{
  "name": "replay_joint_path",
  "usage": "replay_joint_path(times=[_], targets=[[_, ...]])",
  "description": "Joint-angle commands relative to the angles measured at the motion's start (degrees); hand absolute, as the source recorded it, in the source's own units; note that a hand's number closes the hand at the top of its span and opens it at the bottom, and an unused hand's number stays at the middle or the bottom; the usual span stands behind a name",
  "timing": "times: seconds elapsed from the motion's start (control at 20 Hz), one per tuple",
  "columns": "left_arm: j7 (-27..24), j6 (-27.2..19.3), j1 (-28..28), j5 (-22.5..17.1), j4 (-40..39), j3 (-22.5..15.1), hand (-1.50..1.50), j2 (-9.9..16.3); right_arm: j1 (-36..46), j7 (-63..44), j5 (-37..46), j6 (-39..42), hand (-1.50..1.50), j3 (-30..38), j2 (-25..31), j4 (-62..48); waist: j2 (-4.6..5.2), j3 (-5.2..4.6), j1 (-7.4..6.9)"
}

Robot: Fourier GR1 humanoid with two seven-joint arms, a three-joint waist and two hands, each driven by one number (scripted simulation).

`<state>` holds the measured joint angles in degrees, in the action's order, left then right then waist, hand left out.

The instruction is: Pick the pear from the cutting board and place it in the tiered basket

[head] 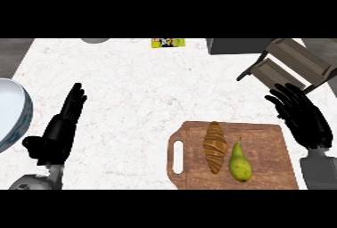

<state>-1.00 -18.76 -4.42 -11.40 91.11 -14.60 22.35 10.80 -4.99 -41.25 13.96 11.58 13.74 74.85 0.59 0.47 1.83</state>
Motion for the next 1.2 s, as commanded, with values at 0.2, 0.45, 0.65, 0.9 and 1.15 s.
replay_joint_path(times=[0.2,0.45,0.65,0.9,1.15], targets=[[0.31,-4.97,-3.36,5.14,-2.09,-3.25,0.0,-5.47,-6.42,-8.09,-19.72,31.61,-1.5,7.74,12.16,-9.38,-0.46,-0.33,-0.97],[-0.06,-4.81,-2.25,5.73,-1.53,-4.24,0.0,-5.94,-5.89,-9.07,-9.33,37.23,-1.5,8.12,25.25,-3.6,-0.71,-0.44,-1.46],[0.62,-3.77,-3.57,4.78,-2.43,-3.27,0.0,-5.53,-2.32,-8.89,2.97,41.02,-1.5,6.66,32.02,6.09,-0.8,-0.58,-1.92],[0.66,-4.54,-4.2,5.33,-2.88,-3.29,0.0,-6.61,0.2,-9.57,14.49,42.88,-1.5,3.88,35.58,17.05,-0.77,-0.51,-1.97],[1.29,-5.05,-7.39,6.73,-6.1,-4.13,0.0,-9.35,4.18,-15.24,21.48,37.68,-1.5,-3.52,33.66,24.76,-0.52,-0.53,-2.26]])
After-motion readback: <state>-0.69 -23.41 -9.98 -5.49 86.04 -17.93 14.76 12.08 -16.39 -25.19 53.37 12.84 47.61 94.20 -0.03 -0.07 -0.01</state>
